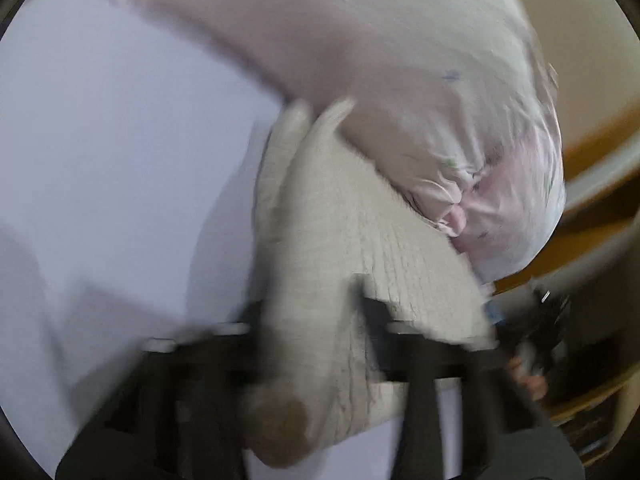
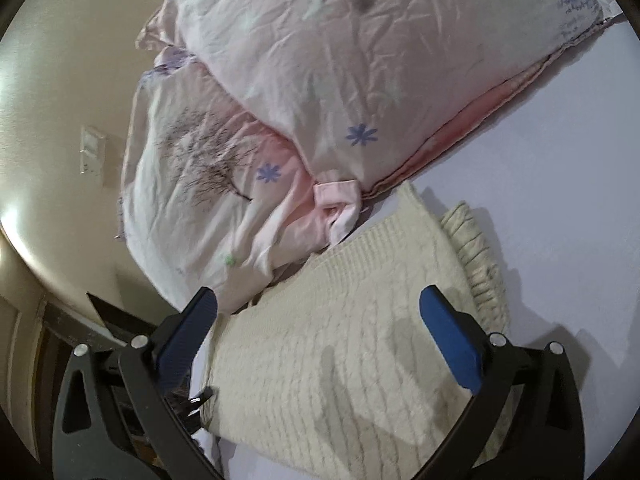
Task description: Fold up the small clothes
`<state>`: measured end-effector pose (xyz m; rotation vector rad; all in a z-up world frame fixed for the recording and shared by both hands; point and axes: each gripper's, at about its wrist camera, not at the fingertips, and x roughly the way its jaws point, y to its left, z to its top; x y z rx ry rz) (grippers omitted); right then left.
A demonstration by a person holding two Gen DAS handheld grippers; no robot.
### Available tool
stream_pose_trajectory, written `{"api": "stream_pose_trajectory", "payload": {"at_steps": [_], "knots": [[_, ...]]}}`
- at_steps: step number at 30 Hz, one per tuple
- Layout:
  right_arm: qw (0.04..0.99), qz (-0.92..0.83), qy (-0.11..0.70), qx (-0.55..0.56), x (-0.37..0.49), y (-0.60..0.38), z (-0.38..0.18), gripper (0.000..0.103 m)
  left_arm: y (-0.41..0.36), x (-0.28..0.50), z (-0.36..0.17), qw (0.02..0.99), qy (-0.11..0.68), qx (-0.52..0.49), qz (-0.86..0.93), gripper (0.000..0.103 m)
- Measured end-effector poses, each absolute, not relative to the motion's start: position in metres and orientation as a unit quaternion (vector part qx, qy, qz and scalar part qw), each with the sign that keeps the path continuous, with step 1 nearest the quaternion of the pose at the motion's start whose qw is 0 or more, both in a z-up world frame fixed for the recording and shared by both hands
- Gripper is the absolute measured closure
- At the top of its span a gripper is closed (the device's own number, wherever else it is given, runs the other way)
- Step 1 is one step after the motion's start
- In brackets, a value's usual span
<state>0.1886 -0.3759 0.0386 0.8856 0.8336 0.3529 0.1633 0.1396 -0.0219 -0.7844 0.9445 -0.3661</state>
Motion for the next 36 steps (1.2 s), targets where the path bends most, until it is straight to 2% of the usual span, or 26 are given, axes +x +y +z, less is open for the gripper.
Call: {"api": "stream_pose_trajectory", "payload": {"at_steps": [3,7,12,15,18,20,22,23,24,25,26,27,29,33,36], "knots": [[0.803,0.174,0.393,0.412,0.182,-0.379,0.039,0.002,0.138,0.164,-0.016,0.792,0.432,-0.389,-0.187,0.083],[0.815,0.174,0.375,0.406,0.167,-0.395,0.05,0.002,0.107,0.163,0.035,0.802,0.382,-0.381,-0.255,0.085],[0.84,0.143,0.335,0.402,0.141,-0.429,0.064,0.002,-0.016,0.175,0.087,0.783,0.357,-0.328,-0.39,0.085],[0.846,0.11,0.331,0.403,0.133,-0.446,0.064,0.002,-0.119,0.188,0.077,0.77,0.381,-0.279,-0.429,0.084],[0.838,0.087,0.345,0.413,0.133,-0.46,0.056,0.002,-0.216,0.204,0.047,0.775,0.443,-0.17,-0.417,0.084],[0.832,0.087,0.361,0.411,0.133,-0.468,0.055,0.002,-0.233,0.202,0.033,0.726,0.48,-0.197,-0.451,0.084],[0.833,0.092,0.373,0.398,0.134,-0.474,0.056,0.002,-0.217,0.191,0.047,0.72,0.45,-0.216,-0.482,0.083],[0.83,0.096,0.38,0.397,0.136,-0.475,0.055,0.002,-0.194,0.18,0.065,0.737,0.409,-0.219,-0.491,0.08],[0.824,0.104,0.388,0.4,0.139,-0.475,0.052,0.002,-0.176,0.173,0.074,0.751,0.384,-0.222,-0.49,0.062],[0.815,0.116,0.397,0.406,0.144,-0.473,0.048,0.002,-0.156,0.167,0.083,0.769,0.358,-0.225,-0.479,0.039],[0.803,0.129,0.412,0.412,0.151,-0.469,0.043,0.002,-0.139,0.165,0.091,0.792,0.34,-0.221,-0.457,0.032],[0.792,0.138,0.431,0.409,0.159,-0.462,0.038,0.002,-0.119,0.164,0.093,0.82,0.334,-0.205,-0.417,0.028],[0.782,0.15,0.462,0.389,0.173,-0.446,0.031,0.002,-0.097,0.17,0.081,0.846,0.363,-0.17,-0.352,0.028],[0.773,0.159,0.506,0.348,0.196,-0.412,0.021,0.002,-0.071,0.187,0.037,0.834,0.438,-0.183,-0.282,0.028],[0.777,0.15,0.531,0.303,0.206,-0.391,0.017,0.002,-0.068,0.196,0.02,0.825,0.458,-0.186,-0.273,0.019]]}}
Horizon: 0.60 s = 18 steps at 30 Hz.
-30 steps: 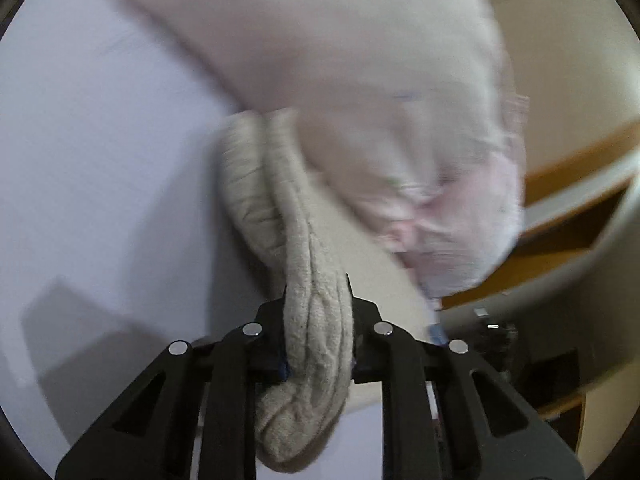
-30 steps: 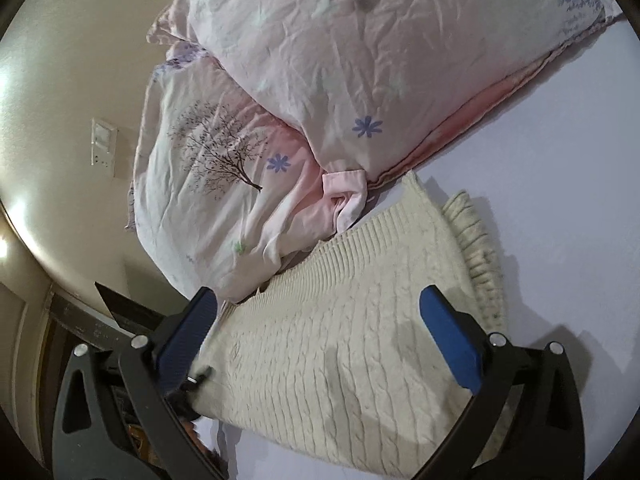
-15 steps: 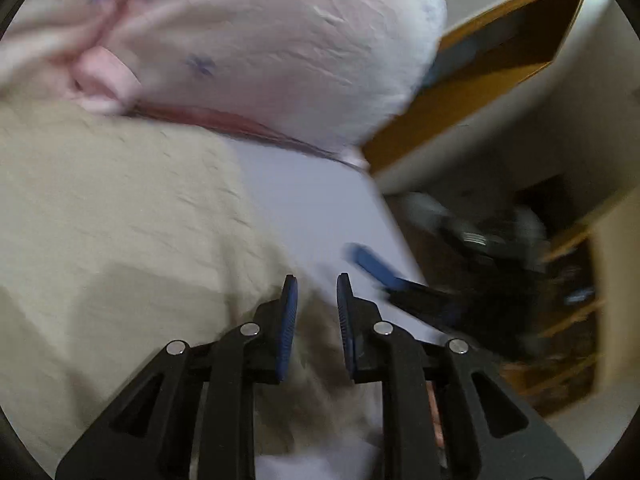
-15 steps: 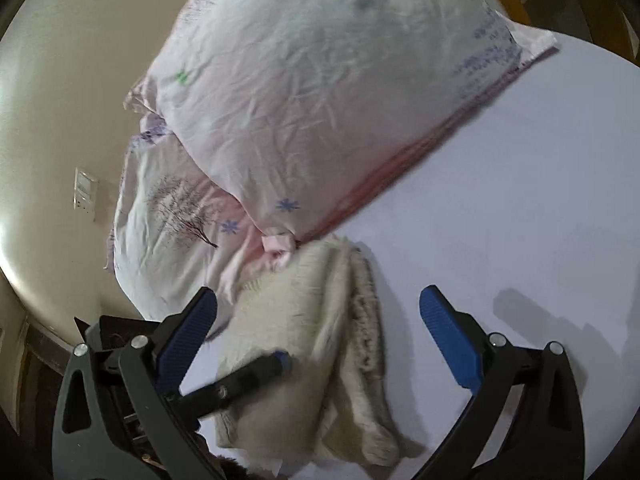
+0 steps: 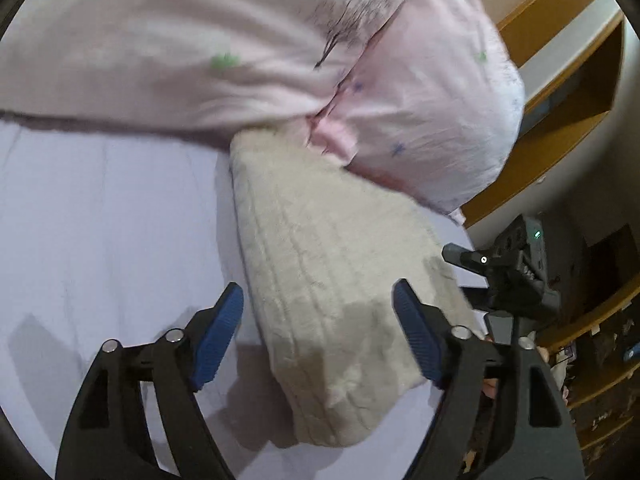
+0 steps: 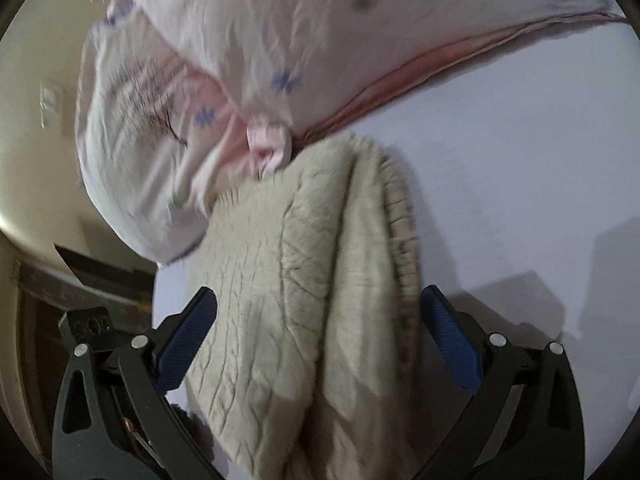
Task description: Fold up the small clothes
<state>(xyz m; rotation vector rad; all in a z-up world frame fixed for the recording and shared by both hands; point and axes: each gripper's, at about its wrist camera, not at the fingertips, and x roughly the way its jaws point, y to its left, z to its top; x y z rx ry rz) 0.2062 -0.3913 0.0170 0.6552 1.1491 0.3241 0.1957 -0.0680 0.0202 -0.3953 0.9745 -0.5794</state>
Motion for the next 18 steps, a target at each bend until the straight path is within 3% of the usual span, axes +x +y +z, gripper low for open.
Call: {"api": "stream_pose_trajectory", "payload": {"at_steps": [2,4,6,10,11,13,14,15,18], "knots": [[0.797,0.143,0.528,0.258,0.205,-0.381,0.018,0.007,-0.08,0.2,0.014,0.828,0.466,-0.167,-0.265,0.016],[0.806,0.143,0.517,0.25,0.199,-0.383,0.018,0.042,-0.089,0.205,0.014,0.828,0.469,-0.156,-0.265,0.011],[0.79,0.161,0.498,0.318,0.195,-0.405,0.015,0.06,-0.095,0.208,0.005,0.821,0.478,-0.158,-0.269,0.011],[0.78,0.173,0.477,0.366,0.19,-0.412,0.0,0.064,-0.107,0.214,0.002,0.813,0.471,-0.182,-0.291,0.009],[0.785,0.17,0.475,0.359,0.19,-0.409,0.004,0.065,-0.108,0.214,0.002,0.813,0.472,-0.175,-0.291,0.014],[0.791,0.178,0.463,0.357,0.189,-0.403,0.014,0.067,-0.099,0.213,0.006,0.811,0.471,-0.181,-0.295,0.046],[0.793,0.191,0.454,0.359,0.187,-0.399,0.023,0.067,-0.085,0.209,0.012,0.807,0.463,-0.199,-0.307,0.053],[0.794,0.203,0.446,0.359,0.187,-0.395,0.032,0.068,-0.079,0.206,0.018,0.805,0.458,-0.207,-0.316,0.059],[0.793,0.254,0.434,0.344,0.184,-0.359,0.044,0.069,-0.052,0.18,0.041,0.833,0.42,-0.178,-0.312,0.06]]}}
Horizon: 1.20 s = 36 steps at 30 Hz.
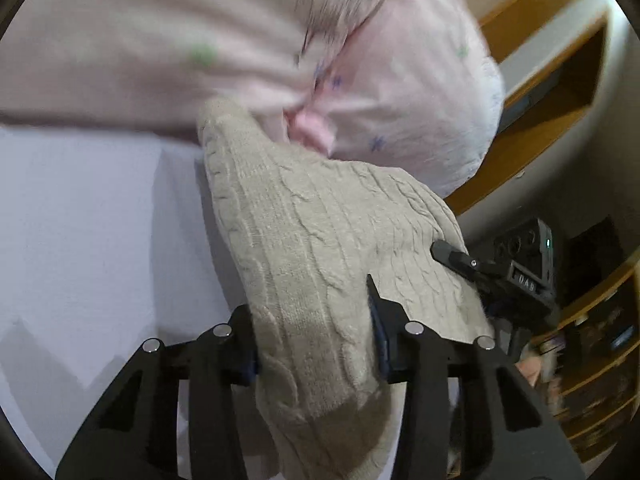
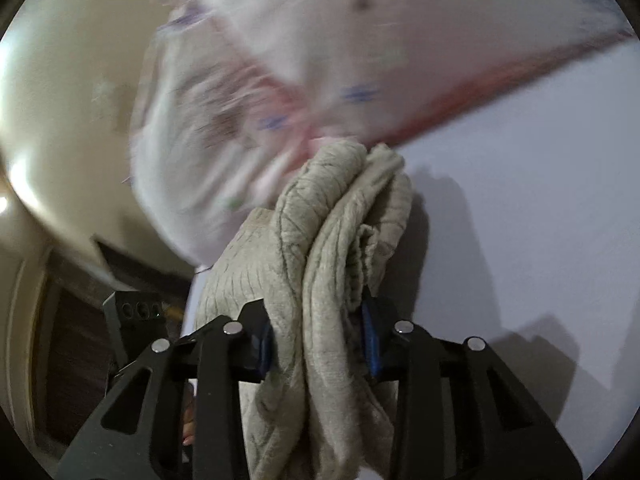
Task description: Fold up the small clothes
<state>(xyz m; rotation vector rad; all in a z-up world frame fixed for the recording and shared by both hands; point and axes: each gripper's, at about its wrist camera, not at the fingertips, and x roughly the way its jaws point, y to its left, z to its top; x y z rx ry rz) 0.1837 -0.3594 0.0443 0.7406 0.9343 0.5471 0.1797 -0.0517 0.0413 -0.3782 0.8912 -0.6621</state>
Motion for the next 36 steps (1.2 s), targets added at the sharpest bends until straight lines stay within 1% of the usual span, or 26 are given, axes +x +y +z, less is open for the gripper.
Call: {"api": "stream_pose_trajectory", "payload": {"at_steps": [2,3,4,5,6,8,9,10,11,12,13,15,16,19,20,21,22,25,27,30,33,36], "knots": [[0.787,0.267,0.447,0.331,0.185,-0.338,0.038,0.067,-0.037,0.165,0.053,0.857,0.4,-0.141,-0.293,0.057],[0.788,0.255,0.466,0.311,0.189,-0.327,0.031,0.063,-0.028,0.161,0.054,0.866,0.4,-0.12,-0.274,0.053],[0.797,0.224,0.485,0.281,0.191,-0.318,0.026,0.06,-0.025,0.162,0.052,0.872,0.406,-0.098,-0.255,0.046],[0.818,0.179,0.49,0.242,0.191,-0.311,0.027,0.057,-0.021,0.162,0.049,0.877,0.414,-0.077,-0.233,0.043],[0.835,0.159,0.473,0.229,0.186,-0.311,0.035,0.043,-0.013,0.158,0.047,0.885,0.414,-0.057,-0.204,0.04],[0.873,0.133,0.419,0.21,0.167,-0.309,0.062,0.041,0.0,0.146,0.051,0.906,0.388,-0.039,-0.163,0.035],[0.883,0.143,0.393,0.212,0.158,-0.307,0.074,0.038,0.007,0.136,0.057,0.915,0.372,-0.033,-0.152,0.029],[0.882,0.183,0.375,0.219,0.148,-0.3,0.085,0.031,0.012,0.129,0.061,0.918,0.363,-0.038,-0.153,0.025],[0.876,0.212,0.374,0.22,0.141,-0.295,0.087,0.027,0.016,0.123,0.064,0.92,0.356,-0.046,-0.159,0.024],[0.865,0.246,0.381,0.217,0.137,-0.285,0.087,0.02,0.019,0.114,0.067,0.92,0.351,-0.058,-0.167,0.022],[0.853,0.27,0.394,0.209,0.136,-0.274,0.084,0.016,0.019,0.106,0.068,0.919,0.35,-0.066,-0.171,0.019],[0.851,0.227,0.448,0.156,0.145,-0.254,0.063,0.015,0.017,0.09,0.068,0.918,0.35,-0.071,-0.171,0.014],[0.848,0.201,0.47,0.139,0.153,-0.251,0.051,0.016,0.014,0.08,0.066,0.918,0.353,-0.068,-0.17,0.011],[0.86,0.18,0.453,0.153,0.148,-0.257,0.059,0.017,-0.002,0.067,0.056,0.917,0.371,-0.046,-0.143,0.005],[0.864,0.174,0.447,0.155,0.141,-0.258,0.067,0.015,-0.003,0.064,0.053,0.917,0.376,-0.037,-0.131,0.004],[0.869,0.169,0.439,0.151,0.133,-0.258,0.074,0.007,-0.004,0.059,0.05,0.917,0.382,-0.026,-0.113,0.001],[0.877,0.165,0.428,0.146,0.117,-0.261,0.079,0.002,-0.006,0.057,0.046,0.916,0.385,-0.022,-0.107,0.001],[0.896,0.127,0.404,0.135,0.087,-0.26,0.087,0.002,-0.01,0.05,0.038,0.912,0.397,-0.013,-0.102,0.001],[0.897,0.08,0.42,0.116,0.07,-0.262,0.078,0.002,-0.015,0.048,0.031,0.908,0.408,-0.004,-0.1,0.001],[0.883,0.079,0.451,0.103,0.053,-0.259,0.058,0.002,-0.023,0.049,0.019,0.901,0.424,0.015,-0.093,0.001],[0.87,0.061,0.486,0.062,0.051,-0.238,0.039,0.002,-0.03,0.05,0.01,0.896,0.434,0.031,-0.088,0.001],[0.864,0.048,0.5,0.021,0.053,-0.219,0.028,0.002,-0.034,0.05,0.002,0.892,0.442,0.038,-0.084,0.001]]}}
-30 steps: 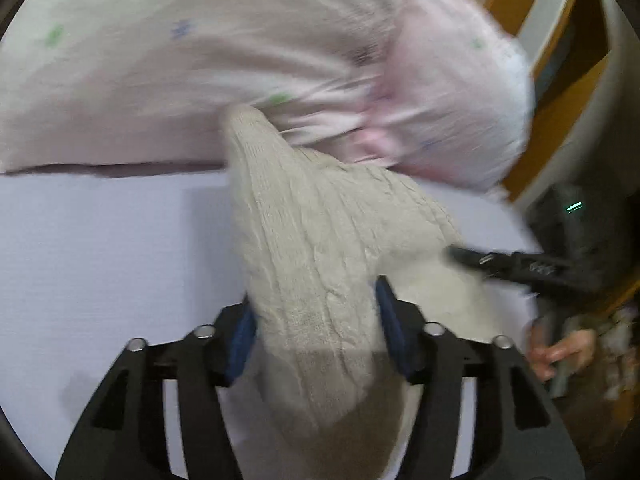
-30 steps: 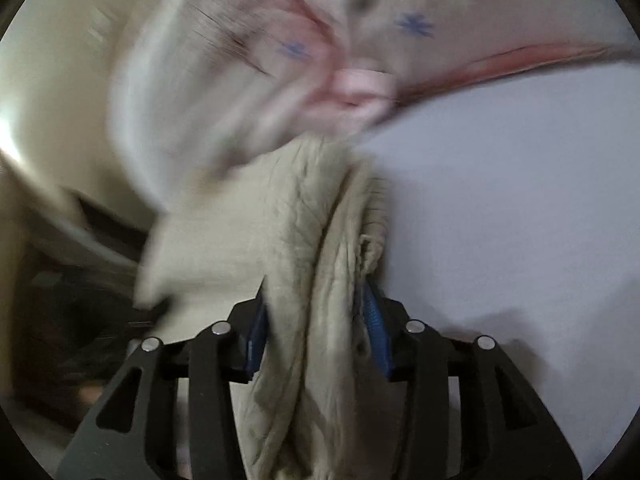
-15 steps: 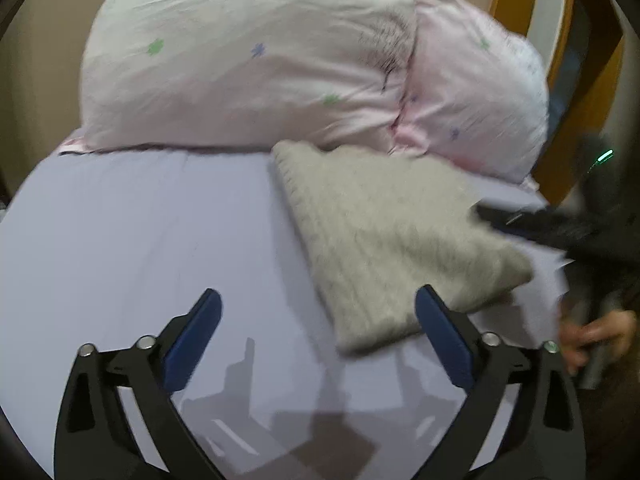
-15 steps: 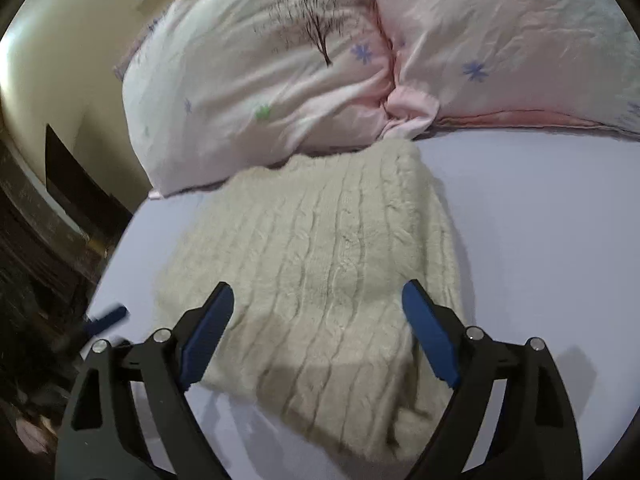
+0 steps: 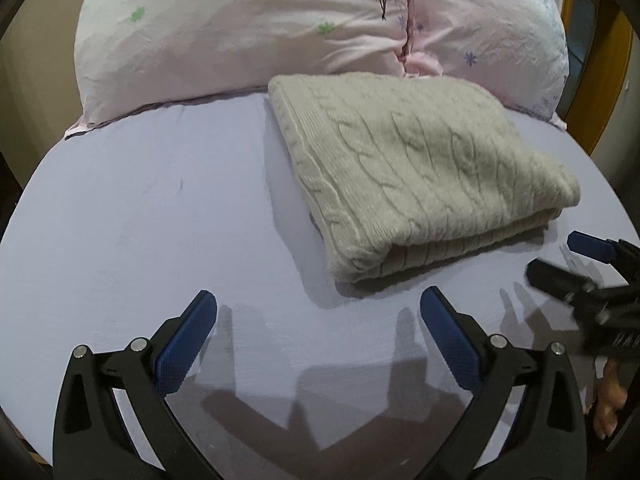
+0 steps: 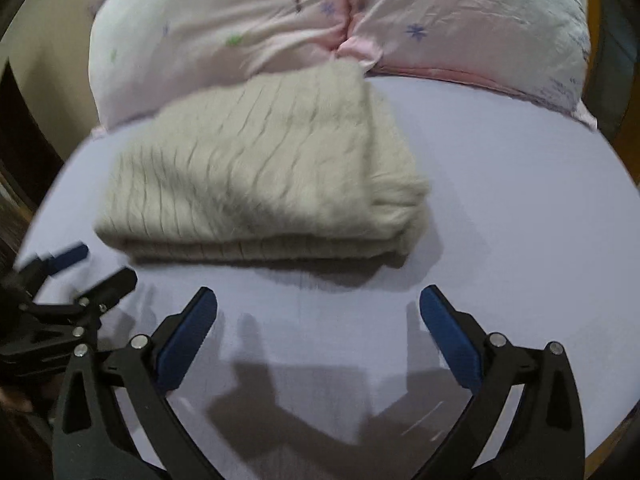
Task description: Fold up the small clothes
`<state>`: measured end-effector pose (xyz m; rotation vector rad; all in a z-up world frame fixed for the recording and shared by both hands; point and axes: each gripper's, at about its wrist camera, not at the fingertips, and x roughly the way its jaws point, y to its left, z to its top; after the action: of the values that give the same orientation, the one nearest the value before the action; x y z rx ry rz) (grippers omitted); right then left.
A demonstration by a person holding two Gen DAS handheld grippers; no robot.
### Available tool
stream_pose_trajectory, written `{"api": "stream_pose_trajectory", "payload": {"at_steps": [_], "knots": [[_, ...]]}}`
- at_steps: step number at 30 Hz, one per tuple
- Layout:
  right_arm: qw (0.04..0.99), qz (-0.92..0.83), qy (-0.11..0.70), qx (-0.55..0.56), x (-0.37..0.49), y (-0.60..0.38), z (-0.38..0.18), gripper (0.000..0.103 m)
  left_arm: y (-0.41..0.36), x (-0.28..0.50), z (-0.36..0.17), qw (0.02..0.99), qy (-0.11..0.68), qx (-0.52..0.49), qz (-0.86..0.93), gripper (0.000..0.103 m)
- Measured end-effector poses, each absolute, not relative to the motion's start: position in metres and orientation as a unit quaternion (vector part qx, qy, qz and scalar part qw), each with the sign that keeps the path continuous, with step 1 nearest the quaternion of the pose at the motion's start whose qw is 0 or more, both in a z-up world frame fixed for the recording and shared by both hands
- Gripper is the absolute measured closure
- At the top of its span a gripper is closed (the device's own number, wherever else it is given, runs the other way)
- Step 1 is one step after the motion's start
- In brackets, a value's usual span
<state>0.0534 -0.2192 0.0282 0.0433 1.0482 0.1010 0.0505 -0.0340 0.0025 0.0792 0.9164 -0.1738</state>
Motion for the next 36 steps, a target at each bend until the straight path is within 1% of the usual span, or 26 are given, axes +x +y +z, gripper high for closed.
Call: {"api": "stream_pose_trajectory", "payload": {"at_steps": [4,10,36], "knots": [[0.862,0.026,0.506,-0.012,0.053,-0.208,0.02,0.002,-0.037,0.052,-0.002,0.889,0.449,0.052,-0.072,0.001],[0.869,0.022,0.494,-0.007,0.043,-0.21,0.021,0.002,-0.036,0.051,-0.002,0.89,0.446,0.054,-0.072,0.001],[0.869,0.024,0.494,-0.008,0.047,-0.21,0.022,0.002,-0.037,0.051,-0.002,0.891,0.446,0.055,-0.073,0.001]]}}
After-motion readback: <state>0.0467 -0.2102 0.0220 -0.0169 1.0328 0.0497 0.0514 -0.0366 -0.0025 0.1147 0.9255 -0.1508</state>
